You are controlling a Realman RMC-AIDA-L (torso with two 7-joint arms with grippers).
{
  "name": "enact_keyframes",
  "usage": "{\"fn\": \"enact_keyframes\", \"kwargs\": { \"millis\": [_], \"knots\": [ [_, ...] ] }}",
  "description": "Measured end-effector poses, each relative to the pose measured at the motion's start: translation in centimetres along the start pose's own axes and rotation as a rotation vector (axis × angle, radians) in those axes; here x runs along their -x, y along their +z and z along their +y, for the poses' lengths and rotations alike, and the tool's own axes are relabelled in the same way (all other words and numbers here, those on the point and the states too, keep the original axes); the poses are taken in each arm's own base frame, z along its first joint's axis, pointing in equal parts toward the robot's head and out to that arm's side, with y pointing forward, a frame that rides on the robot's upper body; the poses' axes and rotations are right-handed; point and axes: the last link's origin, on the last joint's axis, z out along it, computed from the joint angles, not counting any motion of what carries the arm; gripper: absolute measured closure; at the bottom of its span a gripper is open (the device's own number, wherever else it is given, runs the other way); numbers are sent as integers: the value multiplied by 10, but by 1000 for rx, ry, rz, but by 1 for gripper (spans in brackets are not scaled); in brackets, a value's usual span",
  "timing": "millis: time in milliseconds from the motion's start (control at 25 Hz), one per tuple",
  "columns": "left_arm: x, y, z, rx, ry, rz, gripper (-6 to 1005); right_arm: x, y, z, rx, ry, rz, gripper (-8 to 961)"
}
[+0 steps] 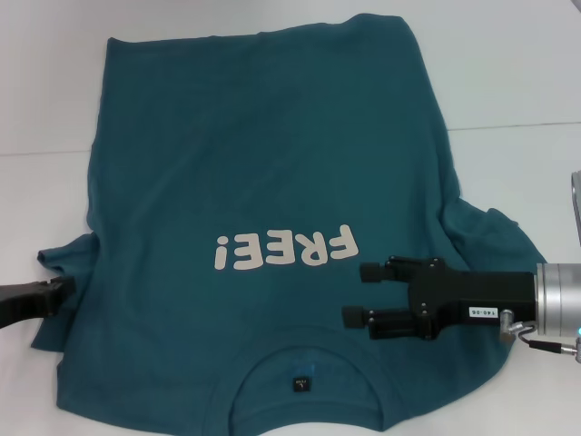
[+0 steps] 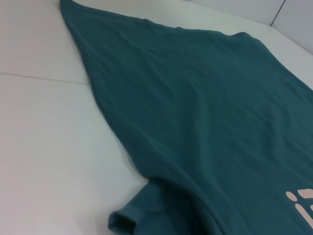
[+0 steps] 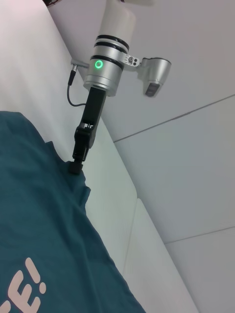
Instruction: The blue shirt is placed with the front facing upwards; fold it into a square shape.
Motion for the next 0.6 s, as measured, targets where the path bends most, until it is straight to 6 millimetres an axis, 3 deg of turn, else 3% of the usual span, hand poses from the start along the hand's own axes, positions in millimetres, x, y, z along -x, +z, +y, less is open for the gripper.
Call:
{"fn": "enact_keyframes", "kwargs": {
  "millis": [400, 600],
  "knots": [
    [-4, -4, -9, -46, 10, 7, 999, 0, 1, 0, -4, 6, -9, 40],
    [-8, -9, -15, -66, 22, 18, 998, -1, 4, 2, -5, 16, -20, 41]
  ]
}}
